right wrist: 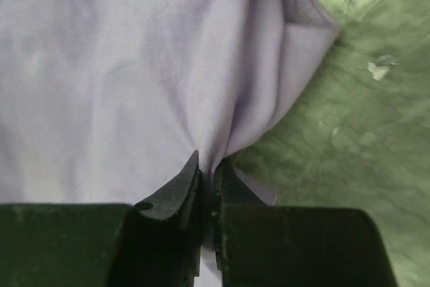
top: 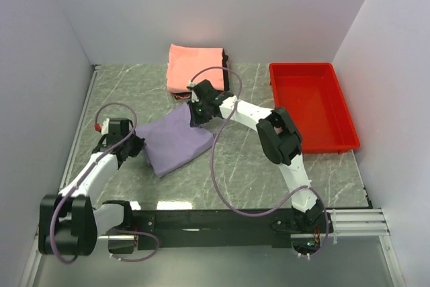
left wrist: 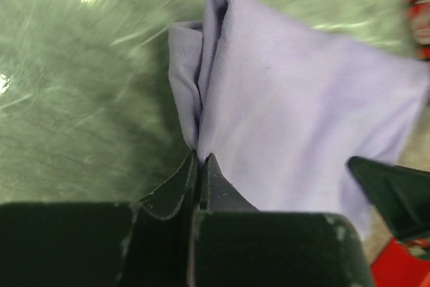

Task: Fold and stack the t-shirts
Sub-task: Neatly place the folded tshirt to the corner

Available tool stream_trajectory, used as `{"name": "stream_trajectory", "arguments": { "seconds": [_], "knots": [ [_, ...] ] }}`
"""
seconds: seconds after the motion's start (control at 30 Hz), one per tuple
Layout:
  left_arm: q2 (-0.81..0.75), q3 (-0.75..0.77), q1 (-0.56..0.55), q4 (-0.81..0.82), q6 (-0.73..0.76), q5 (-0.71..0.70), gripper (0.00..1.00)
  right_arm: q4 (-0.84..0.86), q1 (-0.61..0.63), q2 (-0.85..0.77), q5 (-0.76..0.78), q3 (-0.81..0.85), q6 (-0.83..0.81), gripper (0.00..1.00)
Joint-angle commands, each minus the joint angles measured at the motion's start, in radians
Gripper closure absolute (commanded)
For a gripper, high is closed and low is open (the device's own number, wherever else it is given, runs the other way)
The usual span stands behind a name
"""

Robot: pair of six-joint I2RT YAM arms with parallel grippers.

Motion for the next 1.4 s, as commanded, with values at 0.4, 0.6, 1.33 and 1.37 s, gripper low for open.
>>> {"name": "stream_trajectory", "arguments": {
  "seconds": [0.4, 0.6, 1.33, 1.37],
  "knots": [
    [-0.164, 0.207, 0.002, -0.054, 0.07, -0.011, 0.99, -0.017, 0.017, -0.328, 0.039, 0.026, -0.068, 1.0],
    [-0.112, 0.333, 0.002, -0.022, 0.096, 0.011, 0.99, -0.071, 0.009, -0.322, 0.105, 0.137, -0.087, 1.0],
    [0.519, 1.011, -0.028, 0.082, 0.279, 0.178, 0.99, -0.04, -0.241, -0.141, 0.071, 0.493, -0.074, 1.0],
    [0.546, 1.07, -0.03, 0.075, 0.29, 0.196, 0.99, -0.026, -0.247, -0.127, 0.075, 0.501, -0.074, 1.0]
  ]
}}
